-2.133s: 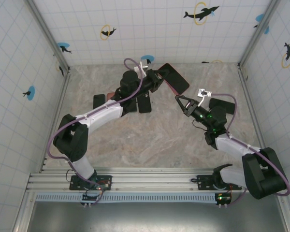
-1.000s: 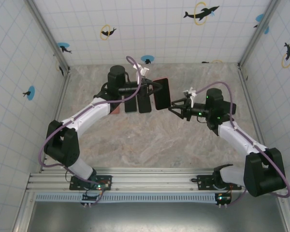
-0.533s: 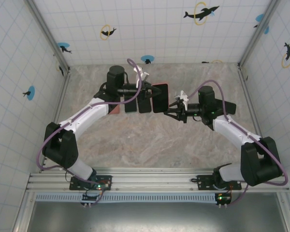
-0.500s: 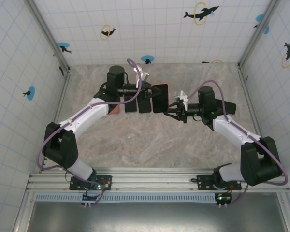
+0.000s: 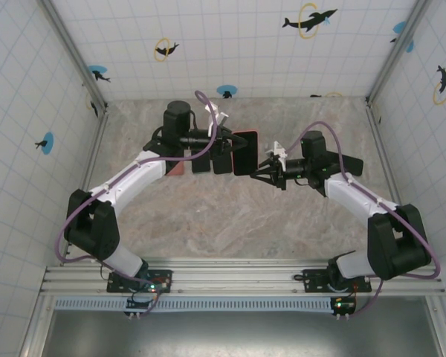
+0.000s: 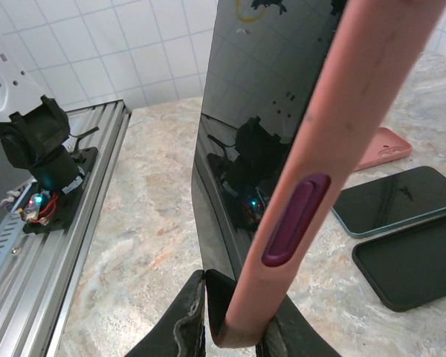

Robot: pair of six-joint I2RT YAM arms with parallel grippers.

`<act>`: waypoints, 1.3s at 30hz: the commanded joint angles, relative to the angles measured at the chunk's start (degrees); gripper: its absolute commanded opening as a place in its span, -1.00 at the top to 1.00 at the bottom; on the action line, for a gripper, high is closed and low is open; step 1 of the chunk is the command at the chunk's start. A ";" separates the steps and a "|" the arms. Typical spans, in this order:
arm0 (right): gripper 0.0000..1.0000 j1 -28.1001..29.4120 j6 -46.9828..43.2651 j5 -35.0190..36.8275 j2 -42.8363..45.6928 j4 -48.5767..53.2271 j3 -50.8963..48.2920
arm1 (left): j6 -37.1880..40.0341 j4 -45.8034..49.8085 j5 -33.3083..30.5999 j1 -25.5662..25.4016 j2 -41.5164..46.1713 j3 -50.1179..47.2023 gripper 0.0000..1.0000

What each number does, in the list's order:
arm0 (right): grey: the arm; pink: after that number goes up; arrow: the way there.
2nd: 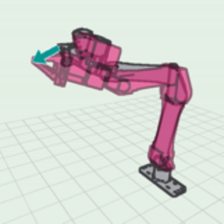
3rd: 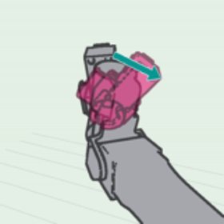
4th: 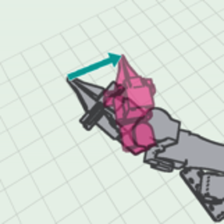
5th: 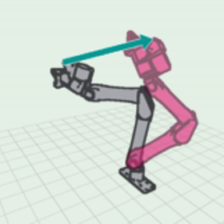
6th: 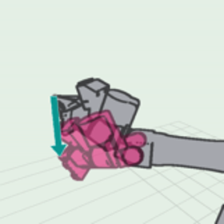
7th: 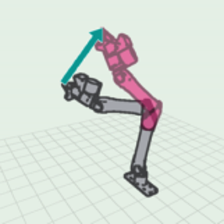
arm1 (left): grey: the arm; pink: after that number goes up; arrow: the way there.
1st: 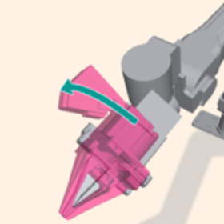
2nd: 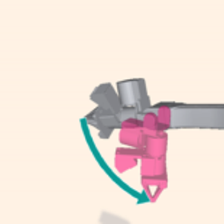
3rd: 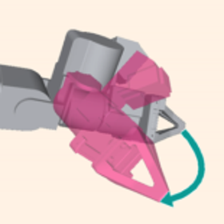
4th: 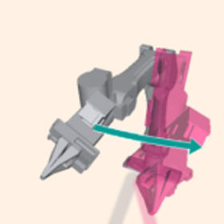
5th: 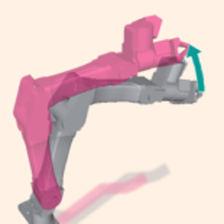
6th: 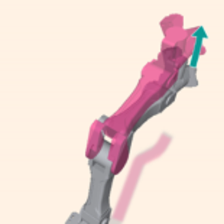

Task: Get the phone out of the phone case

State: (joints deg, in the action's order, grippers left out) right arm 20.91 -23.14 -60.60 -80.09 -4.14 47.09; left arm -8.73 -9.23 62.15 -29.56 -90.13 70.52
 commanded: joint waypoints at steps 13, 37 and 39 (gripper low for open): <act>0.53 0.68 -4.54 -1.54 -1.03 4.01 1.51 | 1.12 -3.22 1.03 0.43 2.15 0.76 0.90; 0.85 0.51 -6.24 10.16 2.04 1.48 3.52 | -8.32 -5.15 4.49 0.39 2.07 -0.72 0.95; 0.85 0.76 -7.44 12.12 3.11 0.23 3.56 | -9.20 -4.78 4.99 0.04 1.90 -1.00 0.95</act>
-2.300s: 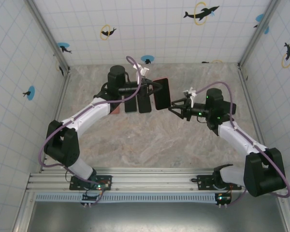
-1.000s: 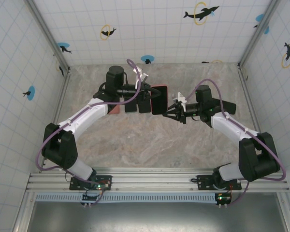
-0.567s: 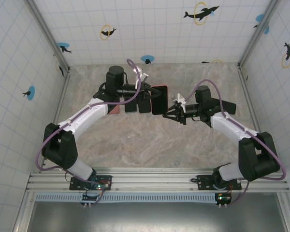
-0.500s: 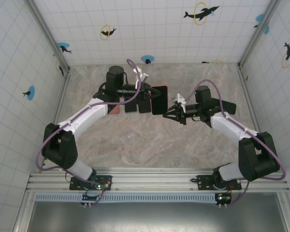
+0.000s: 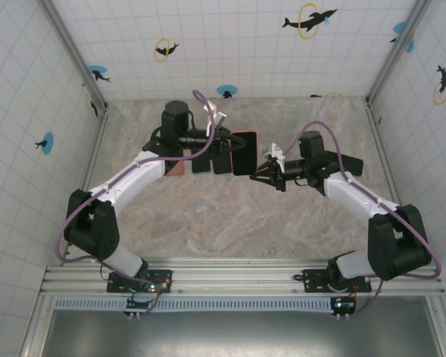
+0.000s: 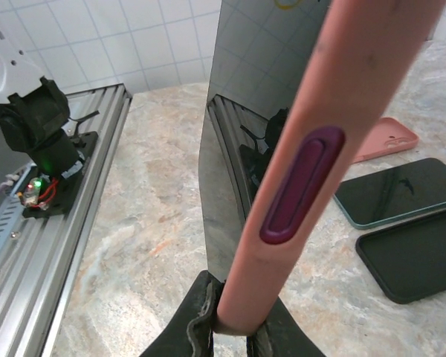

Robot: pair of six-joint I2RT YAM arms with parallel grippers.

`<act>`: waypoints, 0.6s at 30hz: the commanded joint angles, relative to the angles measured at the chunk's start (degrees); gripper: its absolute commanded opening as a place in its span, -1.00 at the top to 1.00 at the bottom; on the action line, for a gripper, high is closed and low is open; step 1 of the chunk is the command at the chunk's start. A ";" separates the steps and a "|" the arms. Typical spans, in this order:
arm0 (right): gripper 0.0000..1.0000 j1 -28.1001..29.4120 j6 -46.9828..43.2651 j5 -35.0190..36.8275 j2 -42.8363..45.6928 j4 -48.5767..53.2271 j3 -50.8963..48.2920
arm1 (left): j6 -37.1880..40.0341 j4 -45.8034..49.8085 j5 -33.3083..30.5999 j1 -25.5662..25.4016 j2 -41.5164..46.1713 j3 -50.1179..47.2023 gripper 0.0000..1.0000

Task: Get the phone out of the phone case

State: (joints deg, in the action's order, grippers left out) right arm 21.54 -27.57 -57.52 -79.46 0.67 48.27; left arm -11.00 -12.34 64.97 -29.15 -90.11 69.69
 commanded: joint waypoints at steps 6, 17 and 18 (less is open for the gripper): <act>0.86 0.55 -8.92 15.01 3.82 -3.90 4.75 | -7.79 -1.41 2.68 -1.76 1.81 -0.36 0.95; 0.86 1.58 -7.35 16.58 5.19 -9.37 5.81 | -8.62 -1.79 3.03 -2.79 0.48 0.67 0.96; 0.86 1.55 -6.54 15.82 5.19 -9.17 5.90 | -8.23 -1.56 2.35 -2.80 0.50 0.80 0.96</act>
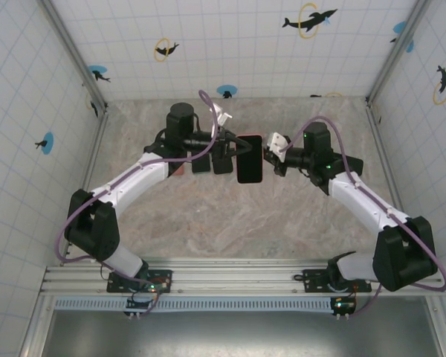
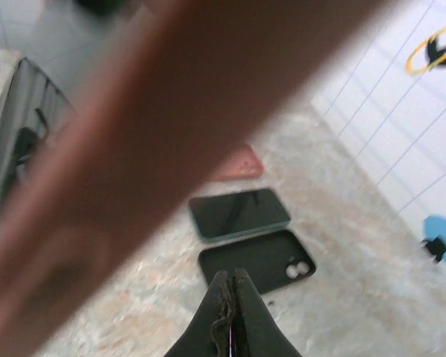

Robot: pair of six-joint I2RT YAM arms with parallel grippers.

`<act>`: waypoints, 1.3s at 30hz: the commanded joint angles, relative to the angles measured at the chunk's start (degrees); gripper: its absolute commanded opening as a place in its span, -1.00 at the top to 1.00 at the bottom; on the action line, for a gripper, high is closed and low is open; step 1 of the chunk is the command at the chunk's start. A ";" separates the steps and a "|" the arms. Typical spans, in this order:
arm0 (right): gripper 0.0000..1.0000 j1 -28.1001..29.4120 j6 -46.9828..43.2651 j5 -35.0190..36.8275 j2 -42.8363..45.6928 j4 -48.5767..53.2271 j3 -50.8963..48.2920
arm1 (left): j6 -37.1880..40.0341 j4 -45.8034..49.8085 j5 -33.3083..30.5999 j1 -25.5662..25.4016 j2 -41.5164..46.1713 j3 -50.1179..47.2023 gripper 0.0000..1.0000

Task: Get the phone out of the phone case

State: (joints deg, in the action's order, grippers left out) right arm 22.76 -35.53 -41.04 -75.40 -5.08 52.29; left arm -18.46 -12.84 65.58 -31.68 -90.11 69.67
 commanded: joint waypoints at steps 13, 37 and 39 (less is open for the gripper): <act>0.15 -1.95 0.51 -7.78 4.71 14.91 -3.19 | 9.99 0.21 -4.32 1.26 4.45 1.21 1.00; 0.50 0.45 2.03 -16.81 -0.27 11.70 -1.47 | 9.93 0.89 -1.69 1.99 2.94 1.96 1.00; 0.50 0.60 2.87 -17.49 -0.65 10.74 -1.51 | 9.85 0.81 -1.64 2.02 2.85 1.92 1.00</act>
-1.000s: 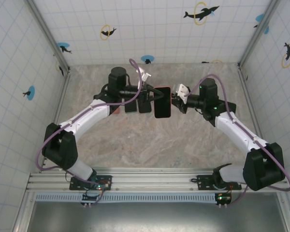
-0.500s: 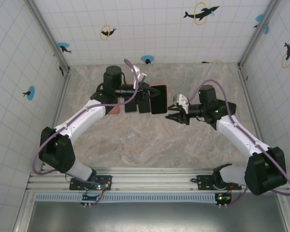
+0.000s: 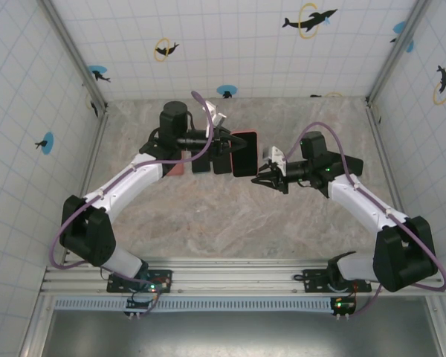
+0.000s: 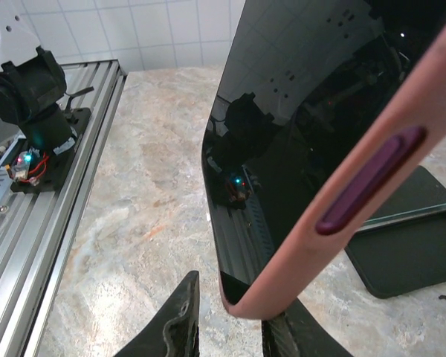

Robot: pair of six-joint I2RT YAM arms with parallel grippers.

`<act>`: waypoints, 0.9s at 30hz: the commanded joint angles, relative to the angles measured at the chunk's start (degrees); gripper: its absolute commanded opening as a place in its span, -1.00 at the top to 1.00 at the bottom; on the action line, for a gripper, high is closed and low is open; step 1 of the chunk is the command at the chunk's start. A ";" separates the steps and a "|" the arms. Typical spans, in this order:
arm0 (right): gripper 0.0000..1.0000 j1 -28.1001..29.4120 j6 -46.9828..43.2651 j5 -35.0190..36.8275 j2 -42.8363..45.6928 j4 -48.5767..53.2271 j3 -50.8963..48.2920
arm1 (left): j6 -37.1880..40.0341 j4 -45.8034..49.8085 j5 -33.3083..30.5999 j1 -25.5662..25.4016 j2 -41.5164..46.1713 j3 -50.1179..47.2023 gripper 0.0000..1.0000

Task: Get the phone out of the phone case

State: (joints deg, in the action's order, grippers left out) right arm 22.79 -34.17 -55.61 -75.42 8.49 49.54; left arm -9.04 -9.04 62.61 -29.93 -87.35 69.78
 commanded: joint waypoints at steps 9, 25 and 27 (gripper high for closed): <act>0.62 0.42 1.80 -2.38 -1.53 -2.69 2.03 | 0.01 -3.23 1.89 0.25 -0.21 1.94 1.00; 0.85 1.26 3.59 9.89 0.24 -11.83 3.03 | -3.60 -2.88 5.01 -1.59 -1.86 2.17 1.00; 0.86 1.23 3.88 13.02 0.53 -15.73 3.10 | -5.73 -4.99 5.30 -2.11 -1.78 1.38 1.00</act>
State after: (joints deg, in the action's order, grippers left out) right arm 23.64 -30.24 -51.59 -76.77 5.04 49.56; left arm -9.02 -11.75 64.99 -29.89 -88.84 69.82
